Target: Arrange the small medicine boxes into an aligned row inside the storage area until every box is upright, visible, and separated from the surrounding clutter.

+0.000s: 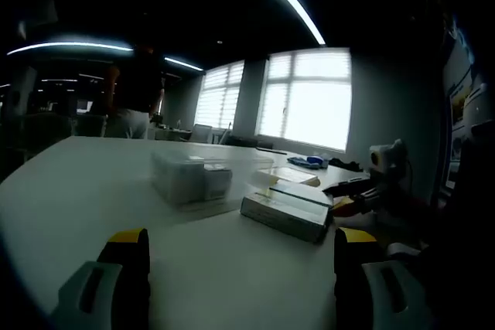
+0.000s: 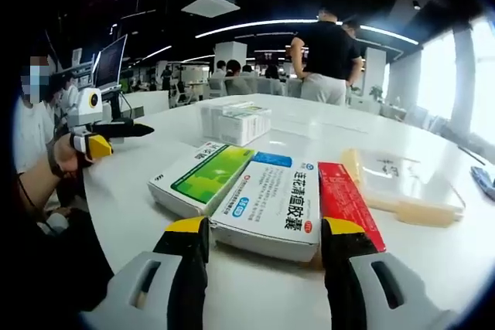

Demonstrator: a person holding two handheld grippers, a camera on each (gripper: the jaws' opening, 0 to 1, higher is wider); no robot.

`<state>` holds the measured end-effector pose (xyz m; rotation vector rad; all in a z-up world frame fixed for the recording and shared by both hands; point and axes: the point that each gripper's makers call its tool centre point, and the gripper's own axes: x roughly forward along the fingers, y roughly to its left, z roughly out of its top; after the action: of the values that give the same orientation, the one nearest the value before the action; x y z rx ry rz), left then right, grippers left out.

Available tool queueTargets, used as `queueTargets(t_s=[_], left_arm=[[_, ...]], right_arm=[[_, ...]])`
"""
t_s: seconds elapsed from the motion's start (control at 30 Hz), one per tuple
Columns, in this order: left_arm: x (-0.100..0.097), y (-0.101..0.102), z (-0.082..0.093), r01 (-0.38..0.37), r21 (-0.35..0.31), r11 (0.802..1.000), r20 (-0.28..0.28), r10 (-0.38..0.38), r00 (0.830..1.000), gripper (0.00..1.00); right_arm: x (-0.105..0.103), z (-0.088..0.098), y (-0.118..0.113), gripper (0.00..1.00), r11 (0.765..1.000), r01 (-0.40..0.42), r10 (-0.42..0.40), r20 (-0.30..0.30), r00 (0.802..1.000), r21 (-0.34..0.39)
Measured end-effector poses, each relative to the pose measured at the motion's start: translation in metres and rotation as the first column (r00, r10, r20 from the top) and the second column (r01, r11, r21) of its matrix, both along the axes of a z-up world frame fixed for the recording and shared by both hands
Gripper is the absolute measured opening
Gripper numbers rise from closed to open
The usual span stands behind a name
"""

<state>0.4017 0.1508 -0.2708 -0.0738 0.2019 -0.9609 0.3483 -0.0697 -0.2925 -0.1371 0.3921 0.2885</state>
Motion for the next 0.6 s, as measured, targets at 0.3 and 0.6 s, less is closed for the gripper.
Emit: queueTargets(t_s=[0.3, 0.6], left_arm=[[-0.0011, -0.0011, 0.0006, 0.005, -0.003, 1.0, -0.003, -0.005, 1.0, 0.99], [-0.0016, -0.0017, 0.0007, 0.006, -0.001, 1.0, -0.003, -0.006, 1.0, 0.99]], right_arm=[[0.0007, 0.0008, -0.0014, 0.53, 0.999, 0.005, -0.004, -0.026, 1.0, 0.054], [-0.0026, 0.0044, -0.0032, 0.52, 0.999, 0.001, 0.0, -0.002, 1.0, 0.044]])
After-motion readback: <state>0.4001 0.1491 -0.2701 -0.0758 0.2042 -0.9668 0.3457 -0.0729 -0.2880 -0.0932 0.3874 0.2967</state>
